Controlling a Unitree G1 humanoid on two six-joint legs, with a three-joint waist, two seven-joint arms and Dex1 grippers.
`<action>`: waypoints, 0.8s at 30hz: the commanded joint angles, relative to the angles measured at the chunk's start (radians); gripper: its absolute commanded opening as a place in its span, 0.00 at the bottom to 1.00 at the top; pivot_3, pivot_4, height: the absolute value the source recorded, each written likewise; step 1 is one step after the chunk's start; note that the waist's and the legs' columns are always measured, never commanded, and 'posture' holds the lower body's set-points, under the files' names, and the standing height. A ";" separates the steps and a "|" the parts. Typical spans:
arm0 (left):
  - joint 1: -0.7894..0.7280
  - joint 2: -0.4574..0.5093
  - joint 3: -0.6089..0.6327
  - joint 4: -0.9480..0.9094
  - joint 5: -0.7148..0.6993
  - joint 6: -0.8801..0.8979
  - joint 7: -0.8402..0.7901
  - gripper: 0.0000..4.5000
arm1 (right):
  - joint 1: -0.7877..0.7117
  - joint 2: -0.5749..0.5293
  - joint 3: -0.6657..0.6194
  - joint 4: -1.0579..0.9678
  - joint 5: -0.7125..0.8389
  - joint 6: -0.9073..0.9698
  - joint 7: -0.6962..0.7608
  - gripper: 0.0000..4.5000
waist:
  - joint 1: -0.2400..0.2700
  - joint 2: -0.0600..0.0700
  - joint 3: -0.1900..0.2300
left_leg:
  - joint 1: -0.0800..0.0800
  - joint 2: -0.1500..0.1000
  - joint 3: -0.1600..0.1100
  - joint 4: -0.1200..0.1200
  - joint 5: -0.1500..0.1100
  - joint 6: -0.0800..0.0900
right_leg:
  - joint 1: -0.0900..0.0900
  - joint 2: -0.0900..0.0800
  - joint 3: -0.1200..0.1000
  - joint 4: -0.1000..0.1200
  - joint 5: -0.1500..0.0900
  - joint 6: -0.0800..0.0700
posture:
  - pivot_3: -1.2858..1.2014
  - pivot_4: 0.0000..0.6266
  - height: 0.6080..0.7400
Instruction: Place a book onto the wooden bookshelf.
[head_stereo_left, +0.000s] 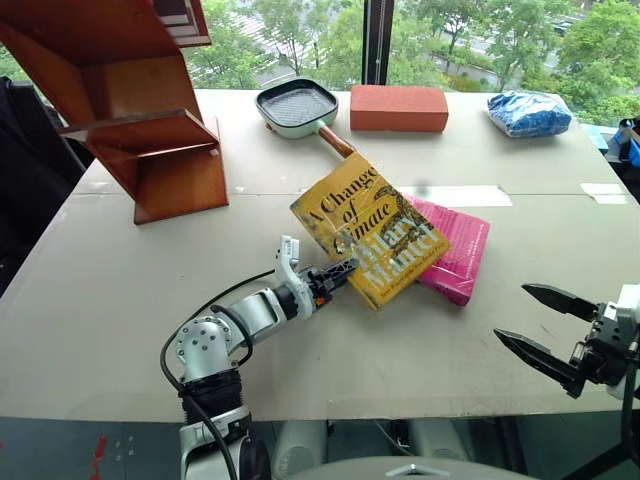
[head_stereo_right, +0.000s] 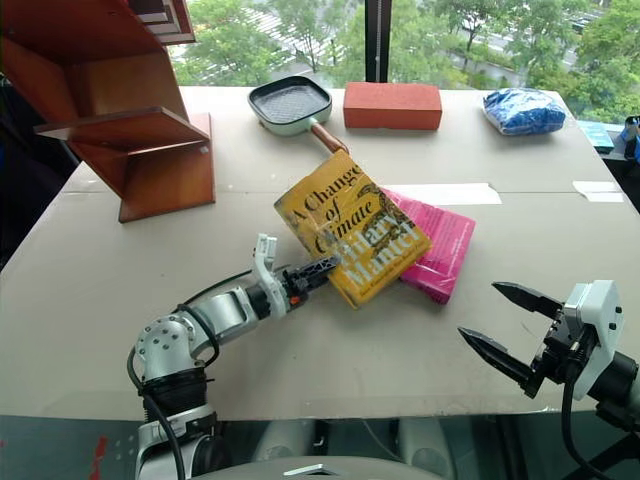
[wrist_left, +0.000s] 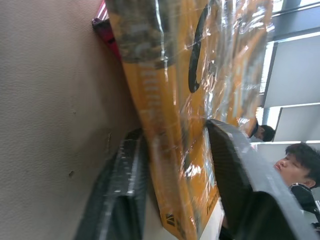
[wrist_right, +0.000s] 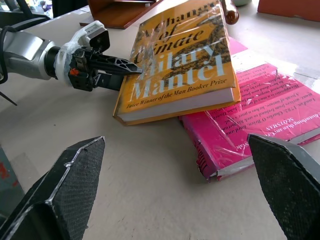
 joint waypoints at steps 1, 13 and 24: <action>0.012 -0.021 -0.004 -0.002 -0.034 -0.024 0.075 0.01 | -0.012 -0.017 -0.003 -0.015 0.015 -0.028 -0.005 1.00 | 0.001 -0.001 -0.001 | 0.000 0.000 0.000 0.000 0.000 0.000 | 0.000 0.000 0.000 0.000 0.000 0.000 | 0.52 0.24 1.00; -0.082 0.088 -0.037 -0.246 -0.168 -0.204 0.036 0.01 | -0.156 -0.044 0.077 0.044 0.046 -0.023 -0.032 1.00 | 0.000 -0.004 0.001 | -0.003 0.000 -0.001 -0.001 0.000 0.000 | -0.001 0.000 0.000 -0.002 0.001 -0.003 | 0.52 0.24 1.00; -0.414 0.742 -0.433 -0.330 0.766 -0.686 -0.403 0.01 | -0.551 -0.026 0.207 0.204 0.109 0.003 -0.146 1.00 | -0.004 -0.004 0.004 | -0.008 -0.002 -0.002 -0.005 0.000 0.000 | -0.002 0.004 0.004 -0.012 0.003 -0.004 | 0.52 0.24 1.00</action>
